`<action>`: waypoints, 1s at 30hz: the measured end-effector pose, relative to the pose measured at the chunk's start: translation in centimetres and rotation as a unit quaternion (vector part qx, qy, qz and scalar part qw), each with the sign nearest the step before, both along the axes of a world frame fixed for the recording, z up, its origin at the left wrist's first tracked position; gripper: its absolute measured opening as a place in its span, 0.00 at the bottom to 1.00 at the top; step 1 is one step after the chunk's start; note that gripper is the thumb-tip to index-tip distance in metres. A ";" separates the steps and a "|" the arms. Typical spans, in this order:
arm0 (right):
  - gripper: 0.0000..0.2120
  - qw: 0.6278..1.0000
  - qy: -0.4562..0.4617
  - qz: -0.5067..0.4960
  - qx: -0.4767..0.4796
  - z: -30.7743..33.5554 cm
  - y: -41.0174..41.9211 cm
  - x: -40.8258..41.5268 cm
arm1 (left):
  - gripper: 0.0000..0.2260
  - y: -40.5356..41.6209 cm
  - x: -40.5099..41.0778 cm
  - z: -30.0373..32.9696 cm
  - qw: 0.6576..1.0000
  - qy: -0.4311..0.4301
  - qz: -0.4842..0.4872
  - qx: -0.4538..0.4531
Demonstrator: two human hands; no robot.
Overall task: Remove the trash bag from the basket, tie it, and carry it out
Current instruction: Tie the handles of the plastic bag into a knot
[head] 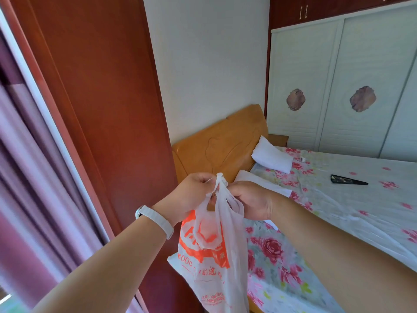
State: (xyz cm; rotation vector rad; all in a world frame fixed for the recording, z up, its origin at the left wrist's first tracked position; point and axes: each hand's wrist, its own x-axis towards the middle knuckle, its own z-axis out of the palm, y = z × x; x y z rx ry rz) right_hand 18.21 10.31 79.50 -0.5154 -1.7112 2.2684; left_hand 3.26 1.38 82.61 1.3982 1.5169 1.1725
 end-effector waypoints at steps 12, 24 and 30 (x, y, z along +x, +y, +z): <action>0.09 0.912 -0.056 -0.312 0.260 0.1 -0.5 0.0 | 0.09 0.7 0.2 0.1 0.989 -0.127 0.045 -0.066; 0.05 0.867 0.005 -0.339 0.365 -1.2 -2.7 -1.2 | 0.12 1.3 -0.5 0.4 0.975 -0.205 0.059 -0.065; 0.11 0.919 0.017 -0.312 0.242 -0.4 -3.3 -2.5 | 0.11 1.0 -1.3 0.6 0.969 -0.213 0.110 -0.056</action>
